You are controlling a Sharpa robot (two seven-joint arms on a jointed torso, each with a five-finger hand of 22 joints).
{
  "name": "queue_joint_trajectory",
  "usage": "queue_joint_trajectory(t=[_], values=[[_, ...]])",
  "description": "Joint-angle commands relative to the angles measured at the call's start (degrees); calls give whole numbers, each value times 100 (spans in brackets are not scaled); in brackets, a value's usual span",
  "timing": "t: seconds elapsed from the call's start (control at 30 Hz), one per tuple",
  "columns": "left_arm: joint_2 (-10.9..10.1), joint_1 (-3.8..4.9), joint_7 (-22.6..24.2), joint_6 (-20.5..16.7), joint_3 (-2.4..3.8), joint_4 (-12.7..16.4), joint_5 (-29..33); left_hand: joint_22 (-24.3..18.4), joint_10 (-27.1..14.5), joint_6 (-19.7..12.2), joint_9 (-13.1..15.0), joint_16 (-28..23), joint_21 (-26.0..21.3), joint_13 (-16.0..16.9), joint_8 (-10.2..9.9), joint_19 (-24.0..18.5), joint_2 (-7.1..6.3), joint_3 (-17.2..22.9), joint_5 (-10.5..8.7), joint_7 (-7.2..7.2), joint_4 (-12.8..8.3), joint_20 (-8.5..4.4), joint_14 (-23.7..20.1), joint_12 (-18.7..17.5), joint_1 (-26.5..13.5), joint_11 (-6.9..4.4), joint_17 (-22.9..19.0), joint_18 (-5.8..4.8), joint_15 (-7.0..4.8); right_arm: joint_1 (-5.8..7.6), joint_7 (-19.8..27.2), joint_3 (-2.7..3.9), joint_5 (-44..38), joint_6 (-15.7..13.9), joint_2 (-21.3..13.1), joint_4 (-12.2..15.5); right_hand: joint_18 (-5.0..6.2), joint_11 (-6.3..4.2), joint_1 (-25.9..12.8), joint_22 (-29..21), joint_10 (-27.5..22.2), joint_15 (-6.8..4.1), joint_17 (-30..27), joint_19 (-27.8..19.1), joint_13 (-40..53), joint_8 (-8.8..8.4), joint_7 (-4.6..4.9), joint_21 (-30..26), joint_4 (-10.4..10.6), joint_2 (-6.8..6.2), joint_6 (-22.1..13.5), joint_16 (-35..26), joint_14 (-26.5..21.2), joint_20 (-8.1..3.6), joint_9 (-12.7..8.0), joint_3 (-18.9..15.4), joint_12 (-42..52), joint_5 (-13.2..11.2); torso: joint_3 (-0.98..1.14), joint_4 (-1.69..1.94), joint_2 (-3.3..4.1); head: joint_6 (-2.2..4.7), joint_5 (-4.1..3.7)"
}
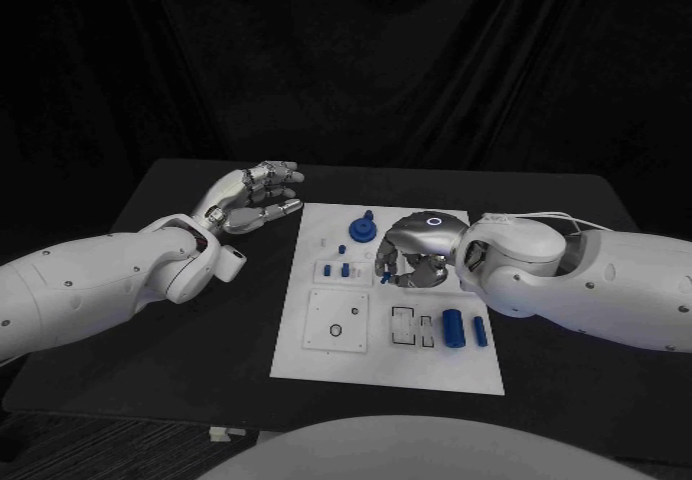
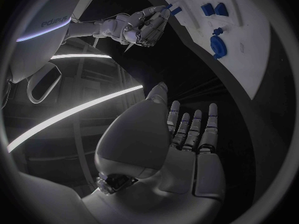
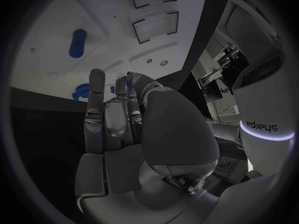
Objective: Assemble the parts on the task board
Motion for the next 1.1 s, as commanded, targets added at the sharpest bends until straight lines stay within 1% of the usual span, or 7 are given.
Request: queue_joint_trajectory(t=[0.03,0.13,0.17,0.23,0.43,0.47,1.1], values=[[33,-11,246,84,6,1,40,-7,-3,-2,-8,34,32,-10,37,43,48,-25,17,22,-24,-1,43,30,16,50,9,44,24,-69,-113,2,-297,325,146,-81,81,6,-38,-8,27,12,0,30,-7,-20,66,-32,24,-23,44,-33,9,3,-2,10,-37,25,0,1,0,0,10],[51,-14,241,95,5,-9,40,-7,-3,-2,-8,34,32,-10,37,43,48,-25,17,22,-24,-1,43,30,16,50,9,44,24,-130,-117,2,-393,384,302,-161,83,10,-37,-13,31,16,-2,28,-23,-36,70,-54,18,-32,45,-37,7,6,-15,16,-59,49,0,0,2,0,8],[58,-15,240,98,5,-12,40,-7,-3,-2,-8,34,32,-10,37,43,48,-25,17,22,-24,-1,43,30,16,50,9,44,24,-146,-119,2,-440,399,347,-186,83,14,-20,-13,42,18,3,30,-47,-59,78,-67,-5,-45,53,-36,8,7,-33,33,-90,134,0,0,1,0,8],[70,-18,238,107,5,-20,40,-8,-4,-3,-12,41,35,-14,36,48,54,-26,18,23,-27,0,50,28,20,54,10,42,33,-180,-124,2,-537,419,438,-233,83,17,-21,-11,45,19,3,32,-55,-68,82,-66,-9,-52,52,-37,8,7,-41,35,-100,155,1,2,0,0,9],[103,-31,231,130,5,-42,40,-10,-7,-5,-21,66,41,-25,34,61,69,-29,21,28,-35,1,75,27,28,57,17,35,56,-251,-127,2,-663,439,623,-300,82,20,-29,-10,48,21,16,34,-59,-73,84,-66,-9,-59,53,-30,11,8,-45,32,-107,159,1,8,2,0,2],[106,-33,230,133,5,-44,40,-10,-7,-5,-21,66,41,-25,34,61,69,-29,21,28,-35,1,75,27,28,57,17,35,56,-260,-129,2,-672,441,646,-302,82,20,-29,-10,48,21,16,34,-59,-73,84,-66,-9,-59,53,-30,11,8,-45,32,-107,159,1,3,1,0,12],[104,-43,219,145,5,-29,40,-15,-7,-2,-36,121,51,-41,35,82,88,-39,22,40,-48,1,132,41,35,52,34,21,101,-353,-162,2,-705,422,819,-317,78,18,-35,-1,66,21,54,49,-72,-83,82,-34,-19,-77,70,-7,25,10,-54,29,-122,151,2,-4,-4,0,74]])
